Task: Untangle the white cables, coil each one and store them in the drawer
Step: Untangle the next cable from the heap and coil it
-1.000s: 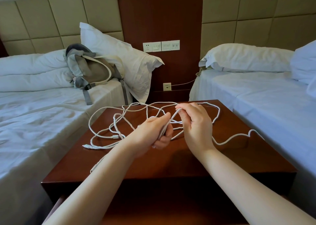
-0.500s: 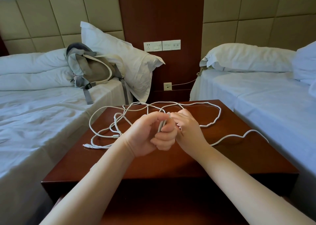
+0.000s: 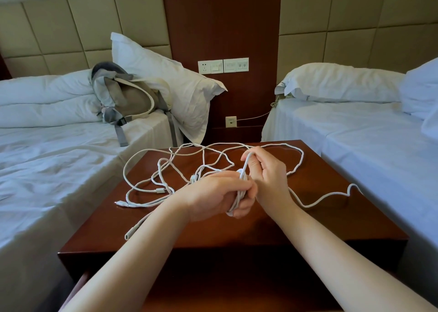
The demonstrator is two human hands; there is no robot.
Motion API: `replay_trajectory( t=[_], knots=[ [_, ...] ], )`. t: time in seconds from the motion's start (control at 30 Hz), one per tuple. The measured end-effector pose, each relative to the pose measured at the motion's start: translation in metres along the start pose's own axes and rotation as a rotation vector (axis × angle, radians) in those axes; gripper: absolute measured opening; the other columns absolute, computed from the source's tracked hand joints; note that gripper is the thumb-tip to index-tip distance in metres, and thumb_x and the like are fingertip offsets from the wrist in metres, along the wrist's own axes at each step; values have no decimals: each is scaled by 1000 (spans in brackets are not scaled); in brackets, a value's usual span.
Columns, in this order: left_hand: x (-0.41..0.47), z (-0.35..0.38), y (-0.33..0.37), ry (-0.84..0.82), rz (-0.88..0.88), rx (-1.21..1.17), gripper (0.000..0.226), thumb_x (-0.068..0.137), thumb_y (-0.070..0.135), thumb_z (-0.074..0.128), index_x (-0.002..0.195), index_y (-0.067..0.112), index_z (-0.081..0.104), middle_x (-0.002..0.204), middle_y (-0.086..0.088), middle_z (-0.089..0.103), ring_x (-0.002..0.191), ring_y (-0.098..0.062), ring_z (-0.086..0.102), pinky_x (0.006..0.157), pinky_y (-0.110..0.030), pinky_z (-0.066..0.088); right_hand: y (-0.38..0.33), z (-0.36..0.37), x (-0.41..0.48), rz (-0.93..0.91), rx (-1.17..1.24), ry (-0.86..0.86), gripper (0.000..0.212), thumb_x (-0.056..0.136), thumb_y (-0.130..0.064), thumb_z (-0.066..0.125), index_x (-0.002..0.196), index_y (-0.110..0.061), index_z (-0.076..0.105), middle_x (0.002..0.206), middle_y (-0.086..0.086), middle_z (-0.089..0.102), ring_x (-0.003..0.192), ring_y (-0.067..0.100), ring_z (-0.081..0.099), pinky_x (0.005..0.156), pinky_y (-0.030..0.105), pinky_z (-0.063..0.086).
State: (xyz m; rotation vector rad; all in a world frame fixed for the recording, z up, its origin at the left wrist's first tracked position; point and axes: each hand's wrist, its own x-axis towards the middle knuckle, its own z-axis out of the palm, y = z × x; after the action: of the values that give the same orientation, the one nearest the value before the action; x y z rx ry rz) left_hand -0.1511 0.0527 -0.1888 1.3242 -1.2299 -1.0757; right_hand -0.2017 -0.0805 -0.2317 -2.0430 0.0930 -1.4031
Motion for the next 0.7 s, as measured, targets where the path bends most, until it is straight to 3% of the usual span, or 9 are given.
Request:
replay_trajectory(
  t=[0.1,0.17,0.23,0.27,0.3,0.33,0.4,0.5,0.7],
  knots=[
    [-6,-4,7,-120,54,-181,26,90,19,43,71,9,58,57,-4,43,49,-12,41,54,-25,35,0,3,0,73,46,-232,30,94,-21,47,70,-40,51,64,-18,53,65,5,53,62,25,44],
    [-8,-5,11,-192,123,-260,25,90,22,49,73,7,58,57,0,45,48,-10,41,54,-23,37,4,6,0,172,4,-413,45,92,-8,52,64,-43,50,61,-16,50,62,5,49,66,35,45],
    [-8,-6,15,-146,200,-353,28,91,23,44,72,9,57,57,2,46,48,-9,43,54,-22,37,5,11,-3,162,-22,-473,37,90,-3,53,78,-37,60,68,-14,54,68,15,56,72,45,51],
    [-7,-7,16,-72,245,-408,29,91,22,42,69,10,58,57,2,47,48,-8,43,54,-22,38,5,13,-4,117,-31,-464,18,90,-11,52,86,-22,65,70,-10,57,68,20,59,72,43,53],
    [-6,-7,16,16,296,-462,30,90,22,41,67,11,58,56,2,47,47,-8,43,53,-22,40,3,13,-5,61,-63,-435,17,91,-18,51,87,-9,64,65,-9,56,62,15,59,67,32,53],
    [-4,-7,17,104,347,-506,32,89,21,41,65,11,59,55,2,47,47,-9,43,53,-22,41,0,12,-6,0,-105,-415,21,92,-22,52,85,-6,63,58,-15,50,53,9,55,59,18,47],
    [-1,-4,17,247,429,-564,34,89,21,41,62,12,59,55,2,46,47,-9,44,52,-22,43,-8,10,-6,-63,-170,-410,16,93,-21,58,81,-11,62,52,-20,40,43,5,44,52,10,33],
    [6,3,21,420,502,-626,31,91,21,41,64,10,52,54,2,44,46,-8,42,50,-20,43,-7,11,-5,-99,-242,-305,16,91,-20,60,77,-12,60,54,-17,41,42,5,36,57,12,23],
    [8,-4,32,665,639,-777,36,102,23,29,70,13,42,52,4,42,45,-7,39,53,-18,41,9,14,-1,-81,-348,-163,25,88,-33,55,72,-17,65,54,-10,51,52,8,45,61,28,40]
  ],
)
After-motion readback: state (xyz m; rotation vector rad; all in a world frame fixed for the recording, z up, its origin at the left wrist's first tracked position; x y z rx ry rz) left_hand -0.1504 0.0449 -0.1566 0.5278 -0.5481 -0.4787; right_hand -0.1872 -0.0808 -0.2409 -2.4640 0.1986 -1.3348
